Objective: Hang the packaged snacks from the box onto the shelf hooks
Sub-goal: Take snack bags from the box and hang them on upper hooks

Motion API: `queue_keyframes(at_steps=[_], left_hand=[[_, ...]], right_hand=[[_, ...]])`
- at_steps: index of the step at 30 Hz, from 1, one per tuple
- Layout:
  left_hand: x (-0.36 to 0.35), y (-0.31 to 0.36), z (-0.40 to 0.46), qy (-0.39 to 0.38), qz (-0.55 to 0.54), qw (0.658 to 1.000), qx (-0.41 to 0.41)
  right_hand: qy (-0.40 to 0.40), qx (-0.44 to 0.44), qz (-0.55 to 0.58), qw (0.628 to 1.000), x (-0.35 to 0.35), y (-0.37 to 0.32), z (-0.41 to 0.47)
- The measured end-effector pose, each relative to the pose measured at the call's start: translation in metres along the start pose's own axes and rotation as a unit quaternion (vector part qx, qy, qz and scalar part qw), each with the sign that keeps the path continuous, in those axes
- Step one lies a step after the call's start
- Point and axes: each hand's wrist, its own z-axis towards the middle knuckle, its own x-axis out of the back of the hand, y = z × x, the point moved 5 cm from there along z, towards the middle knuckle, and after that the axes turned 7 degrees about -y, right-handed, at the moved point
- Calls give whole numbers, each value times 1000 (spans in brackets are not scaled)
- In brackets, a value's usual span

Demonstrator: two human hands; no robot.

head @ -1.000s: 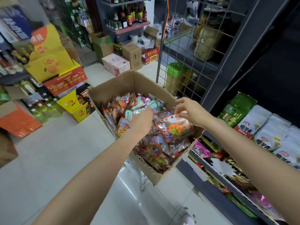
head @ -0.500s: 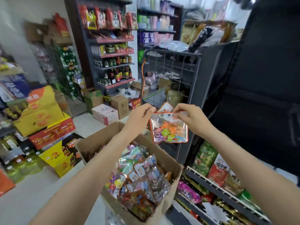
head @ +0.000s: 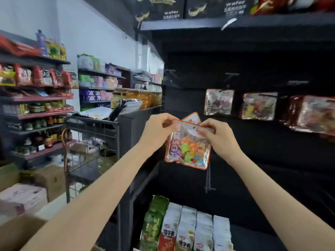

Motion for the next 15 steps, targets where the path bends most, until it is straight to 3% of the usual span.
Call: queue_keyframes(at_steps=[9, 15], left_hand=[[-77, 60, 78, 1, -126, 992, -10], [-88, 82, 117, 39, -68, 995, -53]], right_hand=[[108, -32, -63, 992, 122, 30, 0], [138, -57, -103, 983, 154, 47, 5]])
